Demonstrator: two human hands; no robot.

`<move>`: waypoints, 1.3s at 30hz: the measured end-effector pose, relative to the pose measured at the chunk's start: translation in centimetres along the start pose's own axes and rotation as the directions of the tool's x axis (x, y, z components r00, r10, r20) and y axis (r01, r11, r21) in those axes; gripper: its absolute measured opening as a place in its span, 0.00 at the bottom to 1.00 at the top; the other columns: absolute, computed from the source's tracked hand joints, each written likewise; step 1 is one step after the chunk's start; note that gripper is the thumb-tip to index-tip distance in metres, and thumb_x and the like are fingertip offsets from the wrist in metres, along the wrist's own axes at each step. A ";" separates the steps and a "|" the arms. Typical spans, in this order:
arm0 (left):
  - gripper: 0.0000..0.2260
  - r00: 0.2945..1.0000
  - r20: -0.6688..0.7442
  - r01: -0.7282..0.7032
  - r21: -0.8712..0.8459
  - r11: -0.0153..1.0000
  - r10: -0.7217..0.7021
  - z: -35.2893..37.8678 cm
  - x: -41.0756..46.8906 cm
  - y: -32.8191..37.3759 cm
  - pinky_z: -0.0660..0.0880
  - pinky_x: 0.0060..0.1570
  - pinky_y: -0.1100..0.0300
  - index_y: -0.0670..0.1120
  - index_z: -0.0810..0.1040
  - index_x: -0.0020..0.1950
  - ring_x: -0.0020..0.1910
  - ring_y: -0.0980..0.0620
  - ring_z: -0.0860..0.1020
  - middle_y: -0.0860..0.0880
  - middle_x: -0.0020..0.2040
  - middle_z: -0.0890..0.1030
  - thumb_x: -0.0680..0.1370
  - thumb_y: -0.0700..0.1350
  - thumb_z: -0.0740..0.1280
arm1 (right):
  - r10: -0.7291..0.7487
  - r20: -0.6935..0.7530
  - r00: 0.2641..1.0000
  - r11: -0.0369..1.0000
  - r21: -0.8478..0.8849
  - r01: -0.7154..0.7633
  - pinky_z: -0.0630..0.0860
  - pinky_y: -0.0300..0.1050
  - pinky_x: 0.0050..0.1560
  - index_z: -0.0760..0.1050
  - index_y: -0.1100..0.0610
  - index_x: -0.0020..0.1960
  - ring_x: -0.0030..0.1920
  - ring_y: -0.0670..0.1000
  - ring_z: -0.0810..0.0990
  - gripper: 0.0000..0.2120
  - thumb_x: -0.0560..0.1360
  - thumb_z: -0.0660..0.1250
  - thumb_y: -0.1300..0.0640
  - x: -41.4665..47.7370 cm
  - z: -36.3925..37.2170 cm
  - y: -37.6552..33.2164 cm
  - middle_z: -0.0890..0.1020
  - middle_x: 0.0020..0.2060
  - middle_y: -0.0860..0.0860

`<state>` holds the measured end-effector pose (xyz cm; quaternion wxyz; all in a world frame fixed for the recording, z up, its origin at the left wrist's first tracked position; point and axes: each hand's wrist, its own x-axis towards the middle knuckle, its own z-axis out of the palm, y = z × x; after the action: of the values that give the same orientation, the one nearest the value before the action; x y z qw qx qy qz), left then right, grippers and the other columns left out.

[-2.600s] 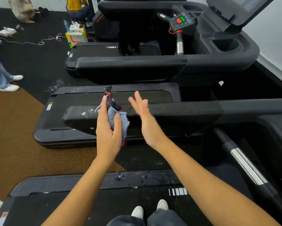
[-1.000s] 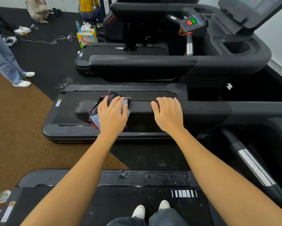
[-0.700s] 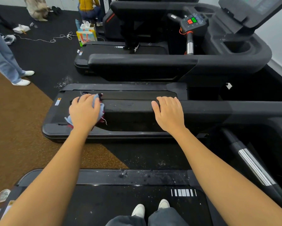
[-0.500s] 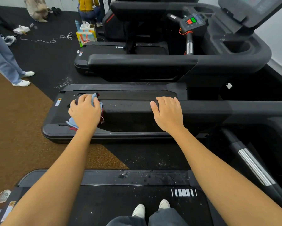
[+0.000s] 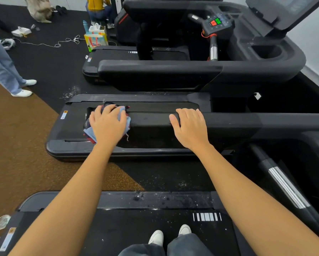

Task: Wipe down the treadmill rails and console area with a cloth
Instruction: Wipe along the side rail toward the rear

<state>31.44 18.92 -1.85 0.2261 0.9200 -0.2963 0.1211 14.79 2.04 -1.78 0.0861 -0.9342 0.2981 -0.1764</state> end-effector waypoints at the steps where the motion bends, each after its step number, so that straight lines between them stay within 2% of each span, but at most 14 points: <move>1: 0.16 0.998 0.015 0.058 0.000 0.998 -0.058 -0.3 0.4 -0.8 0.59 0.65 0.46 0.46 0.78 0.61 0.67 0.41 0.66 0.46 0.63 0.76 0.80 0.50 0.56 | -0.001 0.000 1.000 1.000 0.003 0.001 0.58 0.52 0.71 0.73 0.57 0.63 0.61 0.53 0.75 0.26 0.79 0.49 0.42 0.0 0.0 0.0 0.80 0.57 0.52; 4: 0.17 0.979 0.029 0.205 -0.041 0.978 -0.204 -1.0 1.1 -2.5 0.63 0.63 0.46 0.45 0.76 0.63 0.66 0.41 0.67 0.45 0.65 0.74 0.80 0.49 0.56 | -0.001 0.002 1.000 1.000 -0.002 0.001 0.58 0.52 0.71 0.73 0.57 0.63 0.61 0.53 0.75 0.27 0.78 0.48 0.41 0.0 0.0 -0.1 0.80 0.58 0.52; 7: 0.17 0.933 -0.089 0.333 -0.150 0.931 -0.348 -0.2 0.4 -1.9 0.63 0.62 0.46 0.46 0.76 0.63 0.67 0.41 0.66 0.47 0.66 0.74 0.80 0.50 0.55 | 0.003 0.009 1.000 1.000 -0.010 -0.003 0.57 0.52 0.72 0.73 0.57 0.63 0.61 0.52 0.75 0.28 0.78 0.47 0.40 0.1 0.1 -0.1 0.79 0.58 0.52; 9: 0.18 0.841 -0.156 0.462 -0.294 0.837 -0.519 0.7 -0.5 -0.4 0.58 0.67 0.46 0.47 0.73 0.67 0.72 0.41 0.60 0.47 0.70 0.69 0.80 0.50 0.55 | -0.001 0.012 1.000 1.000 -0.013 0.001 0.57 0.52 0.72 0.73 0.57 0.63 0.61 0.53 0.74 0.28 0.78 0.47 0.40 0.1 0.1 -0.2 0.79 0.58 0.52; 12: 0.21 0.688 -0.102 0.559 -0.557 0.614 -0.719 2.1 -1.7 3.0 0.51 0.70 0.40 0.48 0.62 0.73 0.74 0.36 0.48 0.46 0.76 0.56 0.81 0.51 0.53 | -0.006 0.009 1.000 1.000 -0.021 0.006 0.57 0.53 0.72 0.73 0.58 0.63 0.61 0.53 0.75 0.28 0.78 0.48 0.39 0.0 0.1 -0.2 0.79 0.57 0.52; 14: 0.23 0.656 -0.033 0.545 -0.670 0.504 -0.754 2.9 -2.8 5.8 0.48 0.70 0.38 0.47 0.54 0.76 0.74 0.35 0.44 0.45 0.77 0.48 0.82 0.50 0.52 | -0.003 0.012 1.000 1.000 -0.024 0.003 0.57 0.53 0.72 0.73 0.58 0.63 0.61 0.53 0.75 0.29 0.78 0.48 0.39 0.0 0.1 -0.2 0.79 0.58 0.52; 17: 0.25 0.645 0.096 0.534 -0.767 0.357 -0.758 3.8 -4.4 9.6 0.43 0.71 0.43 0.45 0.44 0.76 0.74 0.36 0.41 0.43 0.77 0.40 0.83 0.48 0.50 | -0.002 0.014 1.000 1.000 -0.024 0.002 0.56 0.52 0.72 0.73 0.58 0.63 0.62 0.53 0.74 0.29 0.77 0.48 0.39 0.0 0.1 -0.3 0.79 0.59 0.53; 22: 0.26 0.560 0.234 0.576 -0.800 0.170 -0.794 3.6 -3.9 11.2 0.44 0.72 0.43 0.45 0.40 0.76 0.74 0.36 0.43 0.43 0.76 0.38 0.83 0.49 0.49 | -0.003 0.007 1.000 1.000 -0.026 0.003 0.57 0.52 0.72 0.73 0.58 0.63 0.62 0.53 0.75 0.28 0.78 0.49 0.40 0.0 0.2 -0.2 0.79 0.58 0.53; 26: 0.26 0.337 0.357 0.616 -0.783 -0.082 -0.871 2.4 -1.4 8.8 0.46 0.72 0.46 0.49 0.39 0.76 0.75 0.38 0.45 0.46 0.77 0.40 0.82 0.53 0.48 | -0.015 0.018 1.000 1.000 -0.026 0.016 0.57 0.52 0.72 0.72 0.58 0.64 0.63 0.53 0.74 0.28 0.78 0.49 0.40 -0.1 -0.1 0.0 0.79 0.59 0.53; 29: 0.25 0.253 0.337 0.594 -0.794 -0.129 -0.907 1.3 -0.4 6.8 0.49 0.72 0.51 0.48 0.43 0.77 0.75 0.42 0.49 0.46 0.77 0.45 0.82 0.53 0.48 | -0.013 0.026 1.000 1.000 -0.025 0.013 0.56 0.51 0.72 0.72 0.58 0.65 0.63 0.53 0.74 0.27 0.78 0.49 0.40 -0.1 -0.2 0.0 0.78 0.60 0.52; 32: 0.24 0.228 0.293 0.563 -0.818 -0.120 -0.929 1.2 0.1 4.4 0.55 0.70 0.53 0.47 0.50 0.76 0.73 0.45 0.58 0.44 0.76 0.54 0.82 0.54 0.47 | -0.013 0.030 0.999 1.000 -0.019 0.014 0.56 0.52 0.72 0.72 0.58 0.65 0.63 0.54 0.74 0.26 0.79 0.51 0.41 -0.2 -0.1 0.0 0.78 0.60 0.53; 35: 0.21 0.263 0.217 0.523 -0.851 -0.050 -0.940 1.0 0.4 1.8 0.64 0.62 0.58 0.46 0.63 0.72 0.65 0.48 0.70 0.45 0.70 0.67 0.82 0.53 0.48 | -0.022 0.040 0.999 0.999 -0.030 0.024 0.56 0.51 0.72 0.71 0.58 0.65 0.63 0.53 0.73 0.26 0.79 0.51 0.41 -0.2 -0.2 0.1 0.78 0.60 0.53; 37: 0.17 0.350 0.219 0.493 -0.870 -0.019 -0.911 0.7 0.7 -0.4 0.69 0.53 0.64 0.46 0.73 0.61 0.54 0.52 0.74 0.48 0.60 0.76 0.82 0.52 0.51 | -0.025 0.049 0.998 0.999 -0.028 0.027 0.55 0.51 0.73 0.70 0.58 0.66 0.64 0.53 0.72 0.26 0.79 0.50 0.41 -0.1 -0.3 0.0 0.77 0.61 0.53; 39: 0.12 0.463 0.239 0.507 -0.861 0.034 -0.853 0.0 0.8 -2.4 0.71 0.38 0.68 0.48 0.75 0.43 0.41 0.55 0.73 0.51 0.43 0.77 0.80 0.48 0.54 | -0.029 0.061 0.998 0.999 -0.026 0.030 0.54 0.51 0.73 0.70 0.58 0.67 0.65 0.53 0.72 0.26 0.80 0.50 0.41 0.0 -0.3 0.1 0.76 0.62 0.52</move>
<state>33.54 20.24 -2.41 0.7242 0.6529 0.2216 -0.0118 14.61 1.98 -1.50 0.0799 -0.9444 0.2839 -0.1451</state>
